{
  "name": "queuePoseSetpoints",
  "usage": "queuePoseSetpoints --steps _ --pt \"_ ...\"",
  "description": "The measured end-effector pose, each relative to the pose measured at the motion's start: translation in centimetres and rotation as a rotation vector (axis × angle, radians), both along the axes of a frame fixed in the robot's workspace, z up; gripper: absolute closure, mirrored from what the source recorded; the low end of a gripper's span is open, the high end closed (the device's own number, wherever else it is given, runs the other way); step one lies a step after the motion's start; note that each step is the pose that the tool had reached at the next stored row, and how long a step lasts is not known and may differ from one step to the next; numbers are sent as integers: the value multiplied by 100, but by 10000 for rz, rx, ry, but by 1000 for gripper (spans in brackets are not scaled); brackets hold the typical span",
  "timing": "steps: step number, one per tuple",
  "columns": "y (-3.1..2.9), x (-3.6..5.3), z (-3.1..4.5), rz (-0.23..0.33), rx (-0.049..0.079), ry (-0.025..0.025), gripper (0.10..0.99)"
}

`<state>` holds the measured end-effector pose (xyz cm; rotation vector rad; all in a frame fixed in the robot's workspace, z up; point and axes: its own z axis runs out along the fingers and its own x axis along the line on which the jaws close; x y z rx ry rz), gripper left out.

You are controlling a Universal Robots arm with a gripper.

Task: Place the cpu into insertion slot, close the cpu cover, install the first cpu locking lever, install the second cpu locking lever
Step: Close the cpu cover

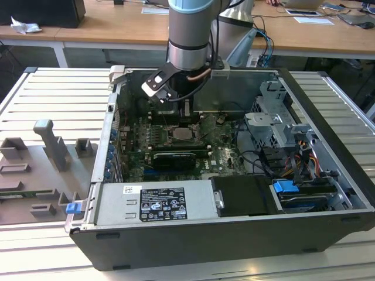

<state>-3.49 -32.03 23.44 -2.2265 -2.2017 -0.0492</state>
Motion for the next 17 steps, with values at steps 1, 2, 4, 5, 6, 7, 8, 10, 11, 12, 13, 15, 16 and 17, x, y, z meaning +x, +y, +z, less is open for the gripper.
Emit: queuePoseSetpoints --steps 1,2,4,5,6,7,8,10,11,12,13,15,16,17 --pt "0 0 10 0 0 0 980" --pt "0 0 20 0 -1 0 980" --pt "0 0 39 -1 -1 0 980" --pt "0 0 50 0 -1 0 980" --pt "0 0 65 0 -1 0 980" --pt "0 0 73 0 -1 0 980" --pt "0 0 74 0 1 -1 980" --pt "0 65 75 0 2 21 980" --pt "-1 75 77 0 0 24 980" --pt "-1 76 91 -1 1 25 980" --pt "0 76 117 -2 1 25 980" --pt "0 77 164 -2 3 24 980" --pt "0 77 191 -1 3 24 980" --pt "0 77 224 -1 1 26 980"
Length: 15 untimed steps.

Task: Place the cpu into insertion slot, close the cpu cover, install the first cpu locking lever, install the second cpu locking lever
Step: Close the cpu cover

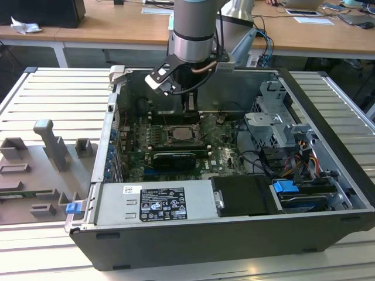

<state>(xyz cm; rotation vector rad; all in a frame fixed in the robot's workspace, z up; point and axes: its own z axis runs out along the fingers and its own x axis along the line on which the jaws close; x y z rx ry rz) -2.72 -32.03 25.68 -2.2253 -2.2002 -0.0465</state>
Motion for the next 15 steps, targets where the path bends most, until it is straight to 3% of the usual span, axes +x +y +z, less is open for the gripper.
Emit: queuePoseSetpoints --steps 1,6,11,15 --pt "0 0 35 0 1 0 980" --pt "0 5 41 4 1 -1 980" --pt "0 99 40 1 1 -1 980" --pt "0 106 74 0 1 -1 980"
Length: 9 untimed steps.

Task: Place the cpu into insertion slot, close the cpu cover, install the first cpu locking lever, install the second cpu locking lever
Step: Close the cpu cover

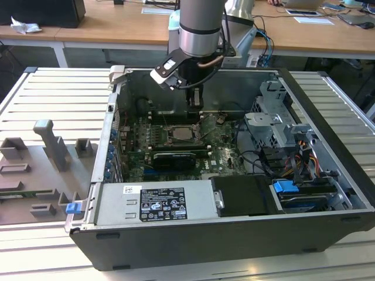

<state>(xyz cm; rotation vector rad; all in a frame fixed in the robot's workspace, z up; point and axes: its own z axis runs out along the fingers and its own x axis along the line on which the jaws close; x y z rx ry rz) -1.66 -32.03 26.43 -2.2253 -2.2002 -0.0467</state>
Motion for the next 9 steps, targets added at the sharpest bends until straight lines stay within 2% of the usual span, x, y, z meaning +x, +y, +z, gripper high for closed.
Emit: queuePoseSetpoints --steps 4,7,9 --pt "0 0 73 1 0 -1 980" --pt "0 24 78 0 0 -2 980" --pt "0 71 78 1 -1 -1 980"
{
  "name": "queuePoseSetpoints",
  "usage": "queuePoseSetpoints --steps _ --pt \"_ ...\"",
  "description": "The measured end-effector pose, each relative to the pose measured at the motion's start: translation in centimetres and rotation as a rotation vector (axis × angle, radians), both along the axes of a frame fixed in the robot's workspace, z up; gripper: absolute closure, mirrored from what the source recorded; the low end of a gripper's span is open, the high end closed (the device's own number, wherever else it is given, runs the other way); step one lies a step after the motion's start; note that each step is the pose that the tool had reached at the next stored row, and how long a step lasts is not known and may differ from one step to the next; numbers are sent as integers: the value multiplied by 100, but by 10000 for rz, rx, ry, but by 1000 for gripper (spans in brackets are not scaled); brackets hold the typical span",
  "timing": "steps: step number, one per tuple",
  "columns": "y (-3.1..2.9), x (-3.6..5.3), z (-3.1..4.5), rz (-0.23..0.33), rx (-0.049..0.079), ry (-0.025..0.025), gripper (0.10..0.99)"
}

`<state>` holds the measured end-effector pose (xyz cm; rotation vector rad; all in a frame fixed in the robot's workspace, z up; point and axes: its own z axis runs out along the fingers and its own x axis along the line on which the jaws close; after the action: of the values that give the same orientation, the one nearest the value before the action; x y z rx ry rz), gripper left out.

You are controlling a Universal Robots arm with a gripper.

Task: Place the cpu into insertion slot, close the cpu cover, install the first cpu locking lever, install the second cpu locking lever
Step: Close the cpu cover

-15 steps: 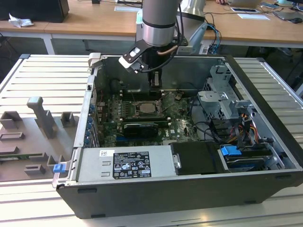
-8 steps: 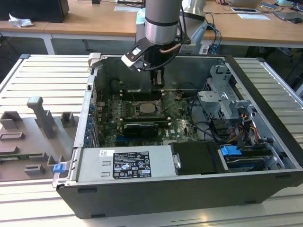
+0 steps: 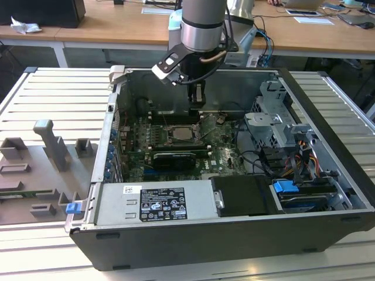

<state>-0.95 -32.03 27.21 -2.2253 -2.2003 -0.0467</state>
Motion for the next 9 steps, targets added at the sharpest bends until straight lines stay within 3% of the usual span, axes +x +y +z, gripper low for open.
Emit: queuePoseSetpoints --steps 3,7,9 --pt "0 51 2 1 1 -1 980" --pt "0 59 82 2 1 -1 980" --pt "0 93 82 0 3 -2 980"
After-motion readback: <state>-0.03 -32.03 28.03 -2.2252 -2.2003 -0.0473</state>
